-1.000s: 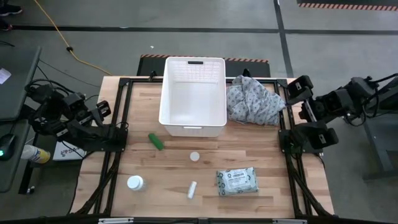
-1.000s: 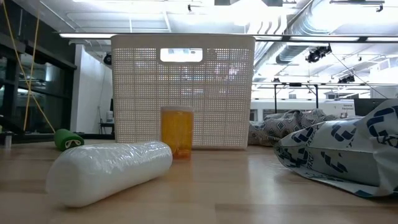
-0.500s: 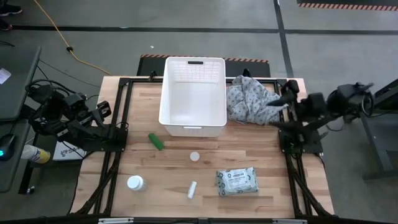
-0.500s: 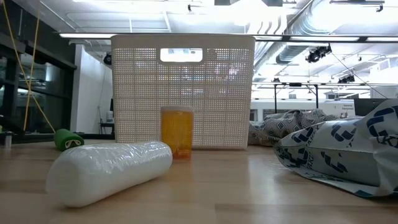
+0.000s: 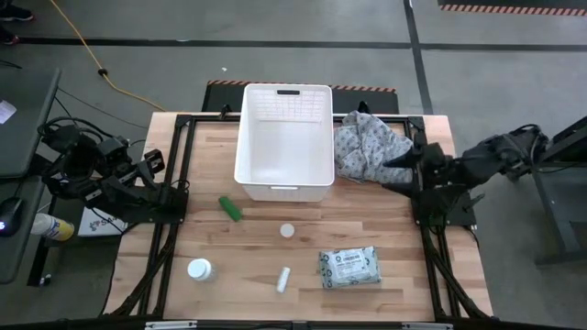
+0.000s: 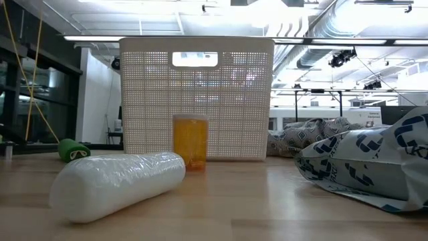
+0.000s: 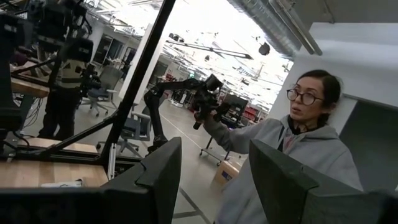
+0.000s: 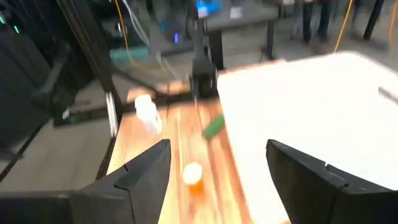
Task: Pick & place medical supplies in basket/bin
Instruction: Put the mailer bag into the white laundry organizer
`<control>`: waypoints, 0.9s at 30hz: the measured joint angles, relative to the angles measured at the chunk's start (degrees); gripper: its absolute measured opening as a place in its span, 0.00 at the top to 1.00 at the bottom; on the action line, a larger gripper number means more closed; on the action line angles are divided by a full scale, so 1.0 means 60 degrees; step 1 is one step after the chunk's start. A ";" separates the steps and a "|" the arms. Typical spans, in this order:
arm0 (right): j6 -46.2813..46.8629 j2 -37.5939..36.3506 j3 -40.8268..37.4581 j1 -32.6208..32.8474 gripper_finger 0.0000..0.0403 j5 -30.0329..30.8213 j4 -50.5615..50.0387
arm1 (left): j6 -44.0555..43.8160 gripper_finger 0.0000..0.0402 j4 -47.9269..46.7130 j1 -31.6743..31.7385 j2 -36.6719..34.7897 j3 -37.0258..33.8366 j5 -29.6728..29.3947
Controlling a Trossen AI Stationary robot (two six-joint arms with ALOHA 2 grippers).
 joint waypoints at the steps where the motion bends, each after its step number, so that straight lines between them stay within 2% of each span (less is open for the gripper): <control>1: 0.0396 0.0004 0.0003 -0.0004 0.37 -0.0157 -0.0317 | 0.0000 0.45 0.0002 0.0000 0.0000 0.0000 -0.0001; 6: 0.1926 0.0116 -0.0019 -0.0004 0.37 -0.1390 -0.1309 | 0.0000 0.45 0.0000 0.0000 0.0000 -0.0004 -0.0005; 13: 0.4082 0.0127 -0.0697 0.0000 0.37 -0.3411 -0.1471 | 0.0015 0.45 -0.0004 0.0000 0.0000 -0.0007 -0.0026; 21: 0.6629 0.0131 -0.2265 0.0000 0.37 -0.5281 -0.1484 | 0.0026 0.45 -0.0004 0.0000 0.0000 -0.0007 -0.0026; 27: 0.8027 0.0131 -0.3768 0.0000 0.37 -0.6118 -0.1109 | 0.0041 0.45 -0.0004 0.0000 0.0000 -0.0007 -0.0026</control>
